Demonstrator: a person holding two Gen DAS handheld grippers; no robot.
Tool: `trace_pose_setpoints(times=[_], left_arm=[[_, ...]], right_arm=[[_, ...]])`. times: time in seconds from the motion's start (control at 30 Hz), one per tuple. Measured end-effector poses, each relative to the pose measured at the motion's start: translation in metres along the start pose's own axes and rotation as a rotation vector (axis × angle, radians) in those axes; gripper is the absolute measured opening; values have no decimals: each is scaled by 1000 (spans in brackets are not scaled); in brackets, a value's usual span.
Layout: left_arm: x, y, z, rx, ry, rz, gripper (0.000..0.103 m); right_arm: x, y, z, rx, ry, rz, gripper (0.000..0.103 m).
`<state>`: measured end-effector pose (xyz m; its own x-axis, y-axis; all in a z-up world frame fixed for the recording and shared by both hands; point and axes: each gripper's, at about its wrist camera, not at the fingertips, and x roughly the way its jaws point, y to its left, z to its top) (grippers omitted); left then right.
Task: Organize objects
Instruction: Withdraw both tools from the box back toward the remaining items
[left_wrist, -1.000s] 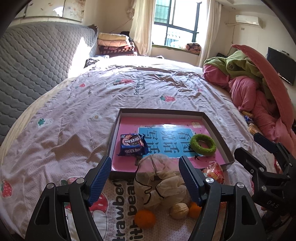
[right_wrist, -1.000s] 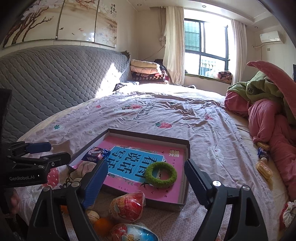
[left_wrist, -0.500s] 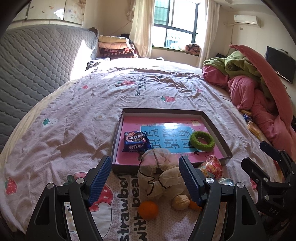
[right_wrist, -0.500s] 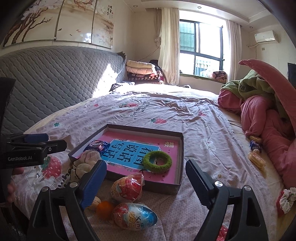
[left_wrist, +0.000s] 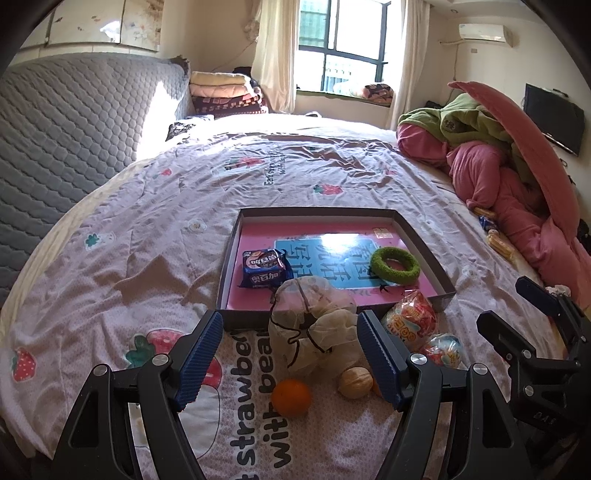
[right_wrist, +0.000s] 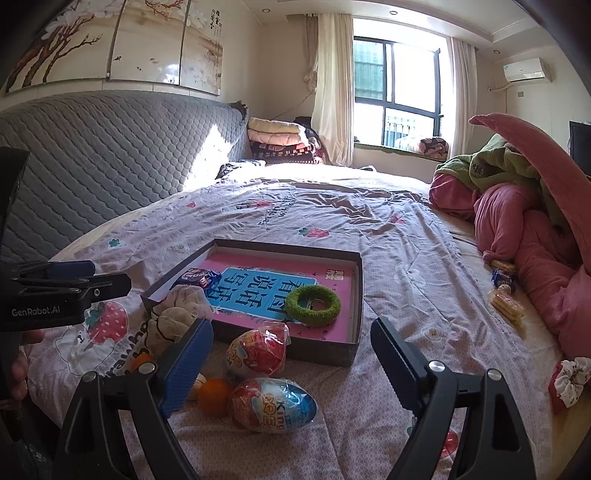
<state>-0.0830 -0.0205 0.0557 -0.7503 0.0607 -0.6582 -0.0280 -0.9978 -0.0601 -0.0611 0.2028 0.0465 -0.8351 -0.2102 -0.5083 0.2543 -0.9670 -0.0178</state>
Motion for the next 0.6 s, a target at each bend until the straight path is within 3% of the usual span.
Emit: trace_pose_setpoints(times=[0.6], left_arm=[[-1,-5,-24,33,37,0,76]], right_arm=[[-6,3,-14,-8,35,-6,87]])
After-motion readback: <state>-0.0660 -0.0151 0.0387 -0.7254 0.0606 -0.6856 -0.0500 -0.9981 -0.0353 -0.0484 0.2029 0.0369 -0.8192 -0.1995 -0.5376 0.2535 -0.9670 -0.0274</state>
